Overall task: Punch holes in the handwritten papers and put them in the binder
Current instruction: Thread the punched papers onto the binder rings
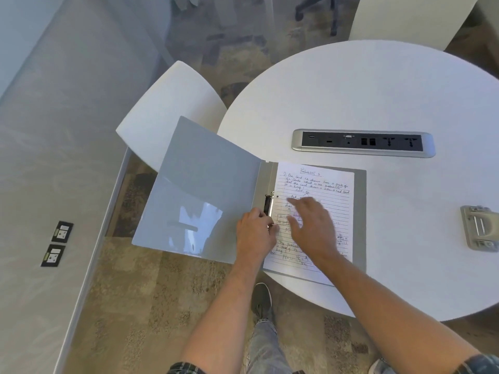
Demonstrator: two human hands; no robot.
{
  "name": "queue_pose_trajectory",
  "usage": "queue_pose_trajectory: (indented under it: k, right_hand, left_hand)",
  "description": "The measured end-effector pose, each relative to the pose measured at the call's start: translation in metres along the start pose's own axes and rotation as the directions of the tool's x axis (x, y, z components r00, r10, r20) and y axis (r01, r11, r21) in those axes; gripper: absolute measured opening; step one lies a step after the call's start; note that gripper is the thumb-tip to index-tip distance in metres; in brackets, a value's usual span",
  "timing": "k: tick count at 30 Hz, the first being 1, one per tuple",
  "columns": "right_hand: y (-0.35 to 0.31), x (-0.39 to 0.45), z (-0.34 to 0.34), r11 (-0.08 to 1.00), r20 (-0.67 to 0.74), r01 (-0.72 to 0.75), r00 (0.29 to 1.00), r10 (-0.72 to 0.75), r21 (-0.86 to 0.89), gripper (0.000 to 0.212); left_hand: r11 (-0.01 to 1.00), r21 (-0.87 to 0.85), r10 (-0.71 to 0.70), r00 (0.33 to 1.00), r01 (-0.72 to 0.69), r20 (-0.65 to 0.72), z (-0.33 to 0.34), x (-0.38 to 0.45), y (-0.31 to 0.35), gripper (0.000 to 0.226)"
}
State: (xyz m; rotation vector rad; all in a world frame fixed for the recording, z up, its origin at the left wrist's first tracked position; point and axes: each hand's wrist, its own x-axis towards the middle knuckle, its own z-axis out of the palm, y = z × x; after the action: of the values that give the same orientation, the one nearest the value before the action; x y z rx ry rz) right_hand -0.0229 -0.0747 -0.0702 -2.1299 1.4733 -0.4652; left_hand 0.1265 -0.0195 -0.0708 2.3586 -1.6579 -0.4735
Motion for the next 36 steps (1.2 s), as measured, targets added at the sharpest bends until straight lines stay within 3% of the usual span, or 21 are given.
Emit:
queue_pose_trajectory:
  k: [2,7,11,15,18,20,28,32,36]
  right_hand:
    - [-0.009,0.014,0.012,0.986,0.105,0.143,0.985,-0.134,-0.084,0.046]
    - [-0.010,0.042,0.017,0.910,0.238,0.289,0.946,-0.222,-0.297,0.045]
    - [-0.003,0.050,0.011,0.946,0.197,0.230,0.963,-0.187,-0.228,0.056]
    - [0.013,0.046,0.006,0.970,0.144,0.187,0.976,-0.165,-0.157,0.048]
    - [0.030,0.036,0.002,0.992,0.038,0.074,0.997,-0.071,-0.102,0.043]
    - [0.046,0.026,-0.002,0.999,-0.018,-0.012,1.000,0.011,-0.042,0.042]
    - [0.104,-0.022,-0.012,0.999,-0.025,-0.038,0.999,0.038,-0.002,0.053]
    - [0.115,-0.030,-0.014,1.000,0.039,0.016,0.999,-0.017,0.027,0.066]
    - [0.116,-0.034,-0.012,0.999,-0.003,0.010,1.000,-0.010,0.039,0.072]
  left_hand:
    - [1.000,0.004,-0.005,1.000,0.005,-0.023,0.001,0.000,0.000,0.020]
    - [1.000,0.019,-0.005,0.999,0.005,-0.032,0.001,0.000,0.002,0.019]
    - [1.000,-0.031,0.005,1.000,-0.006,-0.029,-0.002,0.007,0.005,0.026]
    - [0.972,-0.208,-0.110,0.994,0.106,-0.010,-0.009,0.029,0.017,0.023]
    - [0.824,-0.477,-0.297,0.950,0.305,0.095,-0.015,0.045,0.027,0.022]
    - [0.750,-0.551,-0.358,0.925,0.366,0.127,-0.015,0.054,0.031,0.020]
    - [0.618,-0.649,-0.436,0.881,0.444,0.187,-0.004,0.067,0.032,0.006]
    - [0.536,-0.698,-0.480,0.852,0.474,0.210,-0.002,0.067,0.030,0.010]
    - [0.485,-0.721,-0.504,0.832,0.494,0.231,-0.001,0.070,0.028,0.010]
